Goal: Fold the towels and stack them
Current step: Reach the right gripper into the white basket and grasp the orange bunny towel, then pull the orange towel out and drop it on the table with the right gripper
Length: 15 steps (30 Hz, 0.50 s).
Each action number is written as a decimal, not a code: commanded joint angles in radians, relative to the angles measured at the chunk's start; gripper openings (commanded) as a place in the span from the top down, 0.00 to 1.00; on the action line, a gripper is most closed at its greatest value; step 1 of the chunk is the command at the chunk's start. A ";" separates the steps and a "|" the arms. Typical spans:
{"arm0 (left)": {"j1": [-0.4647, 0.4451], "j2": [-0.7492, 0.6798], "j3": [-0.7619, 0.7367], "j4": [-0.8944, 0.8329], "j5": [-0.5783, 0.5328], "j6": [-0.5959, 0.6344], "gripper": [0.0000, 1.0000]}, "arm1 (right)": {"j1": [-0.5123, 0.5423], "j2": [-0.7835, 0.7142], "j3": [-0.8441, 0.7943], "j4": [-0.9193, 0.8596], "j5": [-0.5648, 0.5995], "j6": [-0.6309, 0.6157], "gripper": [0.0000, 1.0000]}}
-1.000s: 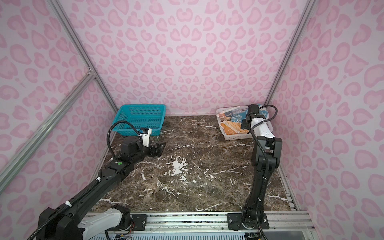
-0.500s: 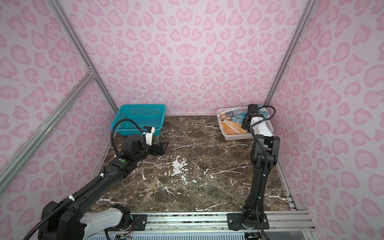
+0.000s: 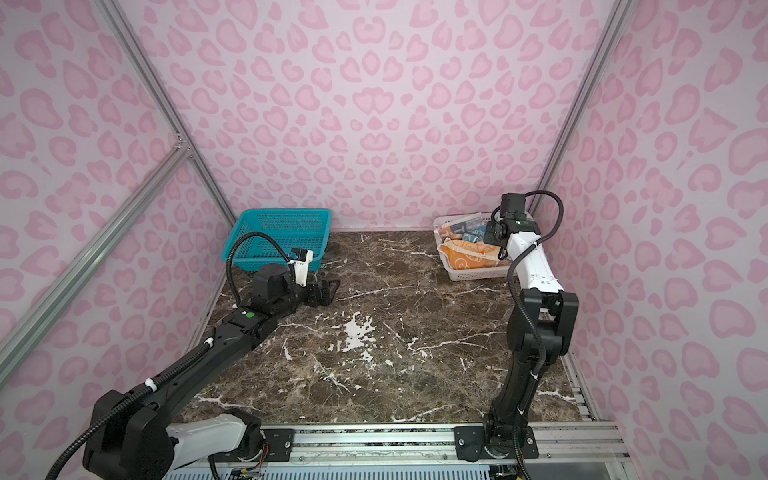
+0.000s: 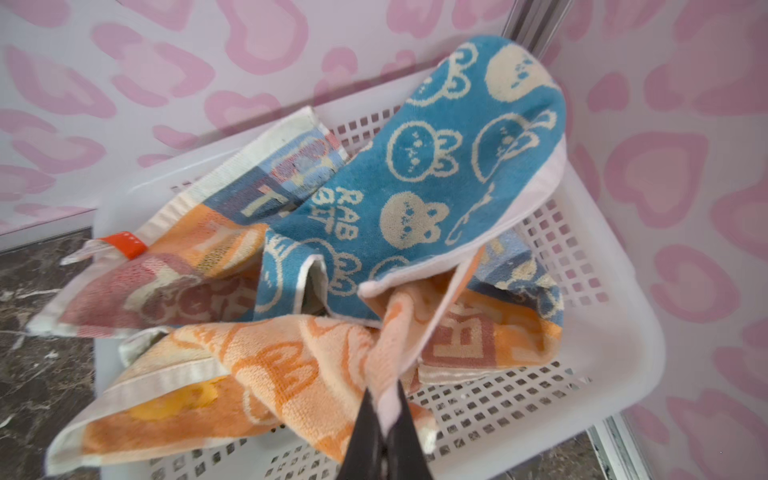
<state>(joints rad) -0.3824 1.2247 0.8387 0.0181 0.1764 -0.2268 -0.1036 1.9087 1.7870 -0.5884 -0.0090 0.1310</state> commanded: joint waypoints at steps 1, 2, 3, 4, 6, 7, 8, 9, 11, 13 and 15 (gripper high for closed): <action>-0.002 0.006 0.025 0.030 0.016 0.010 0.03 | 0.027 -0.067 -0.027 0.028 -0.022 -0.045 1.00; -0.002 0.007 0.028 0.030 0.017 0.011 0.03 | 0.037 -0.089 -0.032 0.029 -0.020 -0.055 1.00; -0.002 0.008 0.033 0.029 0.021 0.013 0.03 | 0.050 -0.115 -0.039 0.031 -0.019 -0.066 1.00; -0.001 0.010 0.037 0.029 0.024 0.013 0.03 | 0.066 -0.140 -0.047 0.035 -0.019 -0.076 1.00; -0.001 0.012 0.041 0.036 0.027 0.010 0.03 | 0.094 -0.190 -0.064 0.044 -0.029 -0.096 1.00; -0.001 0.013 0.044 0.039 0.029 0.010 0.03 | 0.111 -0.220 -0.078 0.056 -0.033 -0.110 1.00; -0.002 0.015 0.047 0.040 0.029 0.010 0.03 | 0.132 -0.244 -0.094 0.074 -0.029 -0.124 1.00; -0.001 0.017 0.051 0.040 0.031 0.010 0.03 | 0.154 -0.276 -0.111 0.092 -0.020 -0.140 1.00; -0.002 0.019 0.060 0.038 0.033 0.015 0.03 | 0.194 -0.319 -0.120 0.103 -0.016 -0.166 1.00; -0.002 0.019 0.068 0.036 0.035 0.022 0.03 | 0.234 -0.358 -0.102 0.097 -0.021 -0.183 1.00; -0.001 0.018 0.073 0.036 0.038 0.029 0.03 | 0.260 -0.378 -0.071 0.079 -0.027 -0.188 1.00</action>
<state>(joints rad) -0.3851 1.2411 0.8902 0.0235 0.2016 -0.2146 0.1352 1.5501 1.6924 -0.5446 -0.0334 -0.0189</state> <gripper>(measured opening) 0.973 0.049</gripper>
